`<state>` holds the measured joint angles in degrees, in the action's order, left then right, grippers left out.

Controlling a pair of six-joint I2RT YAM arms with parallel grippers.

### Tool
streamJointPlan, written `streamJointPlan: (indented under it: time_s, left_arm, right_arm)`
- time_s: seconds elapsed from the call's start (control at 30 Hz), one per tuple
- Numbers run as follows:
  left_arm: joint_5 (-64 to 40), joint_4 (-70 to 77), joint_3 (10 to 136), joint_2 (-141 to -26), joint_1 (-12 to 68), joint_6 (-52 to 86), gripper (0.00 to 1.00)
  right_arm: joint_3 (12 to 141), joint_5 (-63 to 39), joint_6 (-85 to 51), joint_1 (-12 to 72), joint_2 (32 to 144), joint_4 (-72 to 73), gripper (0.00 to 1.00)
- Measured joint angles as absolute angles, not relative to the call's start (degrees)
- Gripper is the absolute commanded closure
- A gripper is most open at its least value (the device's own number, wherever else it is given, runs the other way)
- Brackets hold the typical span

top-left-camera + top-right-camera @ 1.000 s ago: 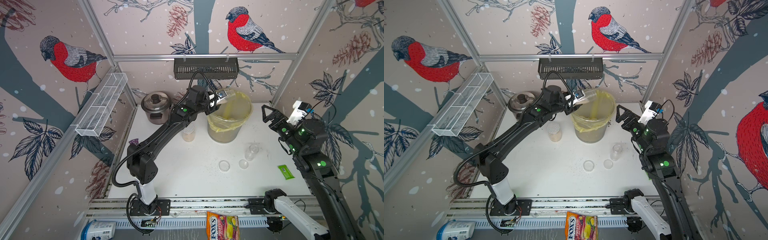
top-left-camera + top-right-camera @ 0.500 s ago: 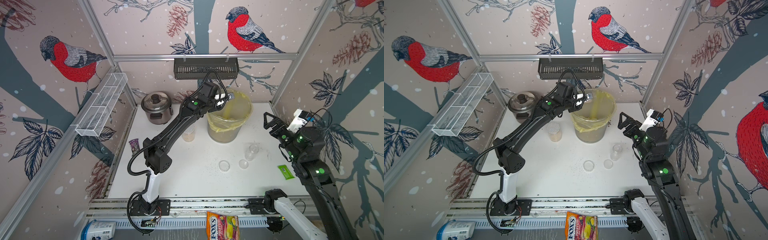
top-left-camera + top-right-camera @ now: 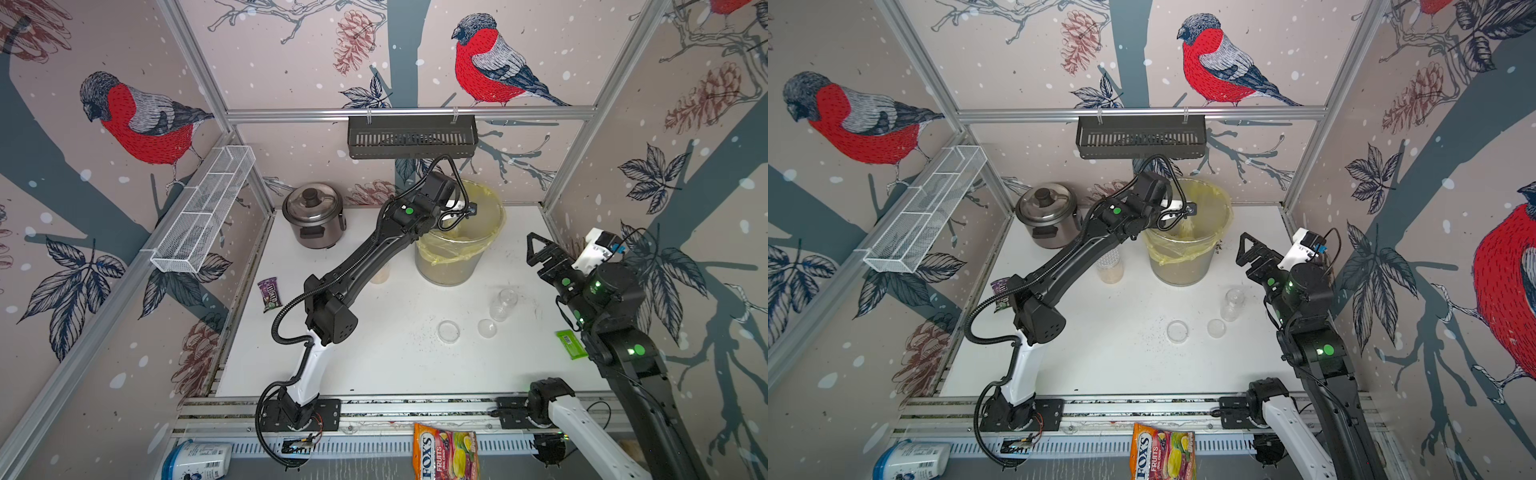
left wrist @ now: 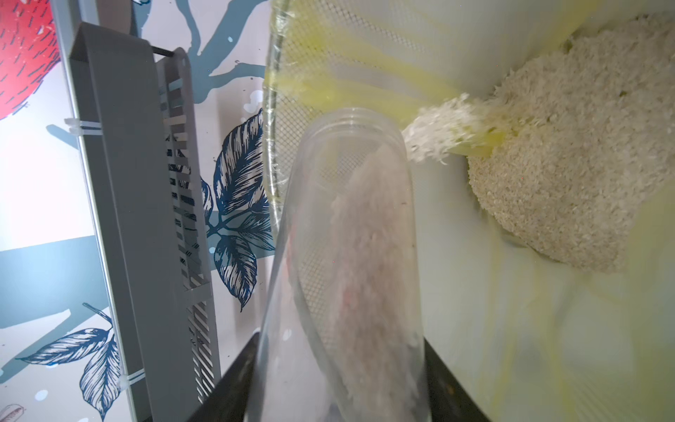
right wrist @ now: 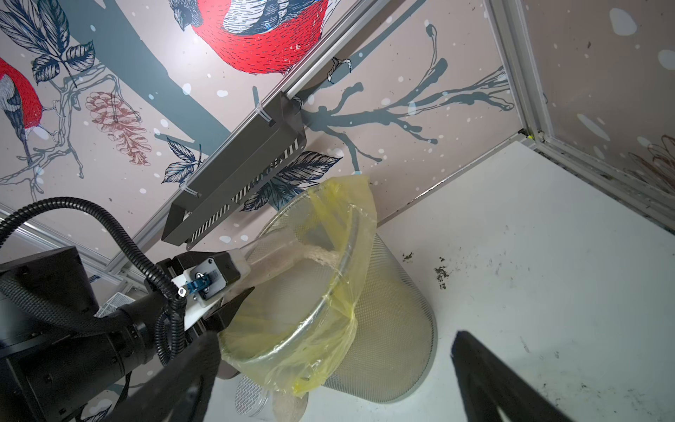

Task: Empty moldy rice from jars
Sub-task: Pour the moldy rice from the jar into the trash bin.

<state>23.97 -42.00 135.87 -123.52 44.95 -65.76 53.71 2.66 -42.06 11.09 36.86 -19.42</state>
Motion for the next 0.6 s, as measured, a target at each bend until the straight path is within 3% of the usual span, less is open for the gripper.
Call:
streamJointPlan:
  time_s: [0.6]
  left_arm:
    - [30.20, -39.22, 134.52, -122.54, 47.55, -74.54, 0.82]
  right_arm:
    - [52.42, 3.92, -42.09, 10.70, 37.04, -19.22, 0.00]
